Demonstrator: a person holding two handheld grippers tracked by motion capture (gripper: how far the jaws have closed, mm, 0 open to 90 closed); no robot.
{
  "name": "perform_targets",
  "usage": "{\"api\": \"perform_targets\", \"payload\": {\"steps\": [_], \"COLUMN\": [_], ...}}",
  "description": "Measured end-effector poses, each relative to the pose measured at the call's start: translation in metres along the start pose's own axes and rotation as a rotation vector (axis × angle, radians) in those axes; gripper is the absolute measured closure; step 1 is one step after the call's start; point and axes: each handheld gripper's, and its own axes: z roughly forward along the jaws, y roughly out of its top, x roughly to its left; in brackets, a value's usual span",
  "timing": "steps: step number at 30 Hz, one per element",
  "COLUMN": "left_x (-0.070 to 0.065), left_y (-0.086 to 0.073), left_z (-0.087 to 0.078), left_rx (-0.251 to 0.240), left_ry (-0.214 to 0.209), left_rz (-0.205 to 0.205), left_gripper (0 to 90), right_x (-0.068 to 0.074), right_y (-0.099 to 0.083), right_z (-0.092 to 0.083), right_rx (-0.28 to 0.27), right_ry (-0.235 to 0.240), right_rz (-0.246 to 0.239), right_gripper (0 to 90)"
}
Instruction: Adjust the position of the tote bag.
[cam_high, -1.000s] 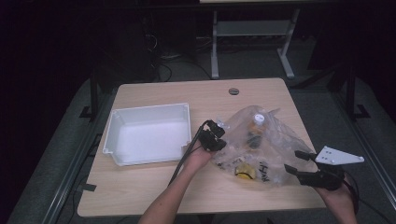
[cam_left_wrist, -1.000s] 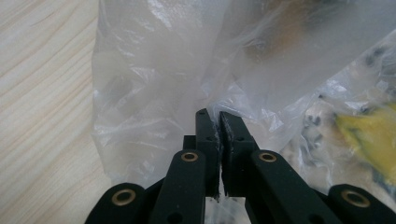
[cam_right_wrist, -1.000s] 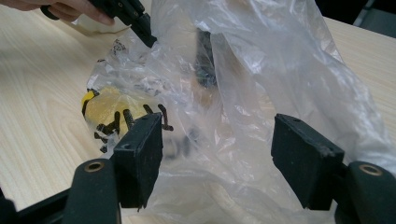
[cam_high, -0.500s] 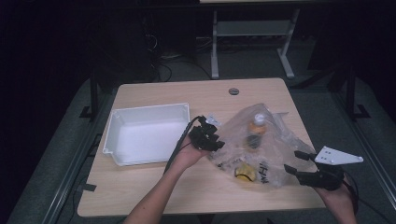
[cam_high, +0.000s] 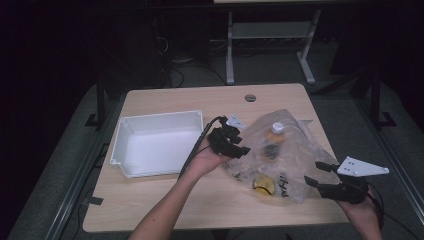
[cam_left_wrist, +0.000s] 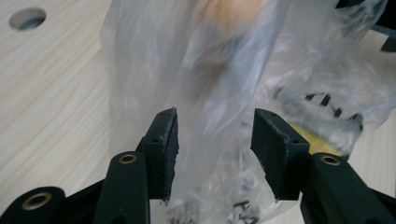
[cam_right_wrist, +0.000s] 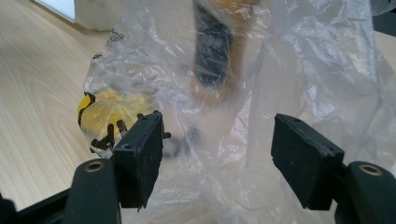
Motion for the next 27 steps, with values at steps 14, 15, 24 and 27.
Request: {"api": "perform_targets", "payload": {"steps": [14,15,24,27], "left_x": [-0.013,-0.012,-0.007,-0.007], "left_y": [0.055,0.058,0.056,0.054], "left_z": [0.018,0.023,0.031,0.031], "left_rx": [-0.024,-0.008,0.020,0.028], "left_ry": [-0.006,-0.005,0.004,0.019], "left_rz": [0.065,0.065,0.091,0.101], "left_gripper": [38.2,38.6,69.3,79.6], "right_x": [0.000,0.000,-0.001,-0.001], "right_y": [0.000,0.000,0.000,0.000], "right_z": [-0.001,-0.001,-0.002,-0.001], "right_rx": [-0.009,-0.012,-0.017,-0.017], "right_ry": [0.006,0.005,0.008,0.009], "right_rz": [0.000,0.003,0.004,0.002], "right_gripper": [33.4,33.4,33.4,33.4]}}
